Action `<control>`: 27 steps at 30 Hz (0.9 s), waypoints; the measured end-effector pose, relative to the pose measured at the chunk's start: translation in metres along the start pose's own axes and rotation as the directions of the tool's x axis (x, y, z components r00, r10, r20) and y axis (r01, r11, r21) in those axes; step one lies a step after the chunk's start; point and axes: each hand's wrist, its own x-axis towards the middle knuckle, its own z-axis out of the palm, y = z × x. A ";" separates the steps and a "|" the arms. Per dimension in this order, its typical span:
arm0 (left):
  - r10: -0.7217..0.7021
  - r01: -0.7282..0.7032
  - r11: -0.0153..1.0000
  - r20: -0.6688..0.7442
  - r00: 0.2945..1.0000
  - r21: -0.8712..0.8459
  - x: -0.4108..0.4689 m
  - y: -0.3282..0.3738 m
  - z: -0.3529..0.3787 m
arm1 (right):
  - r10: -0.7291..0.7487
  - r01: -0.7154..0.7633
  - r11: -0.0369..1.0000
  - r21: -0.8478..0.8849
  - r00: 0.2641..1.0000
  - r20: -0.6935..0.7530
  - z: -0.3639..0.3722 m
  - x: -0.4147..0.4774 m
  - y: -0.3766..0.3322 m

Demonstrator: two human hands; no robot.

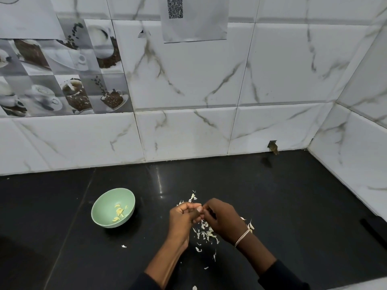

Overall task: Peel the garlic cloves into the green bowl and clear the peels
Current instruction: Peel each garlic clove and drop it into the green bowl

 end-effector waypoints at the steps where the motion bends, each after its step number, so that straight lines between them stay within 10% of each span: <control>1: -0.001 0.001 1.000 -0.001 1.000 0.000 0.000 0.000 0.001 | -0.011 0.011 1.000 -0.007 1.000 -0.003 0.000 -0.001 0.000; 27: -0.039 0.034 0.999 0.158 0.987 0.033 0.001 0.010 0.002 | 0.093 -0.083 0.985 0.149 0.994 -0.059 0.000 0.002 0.010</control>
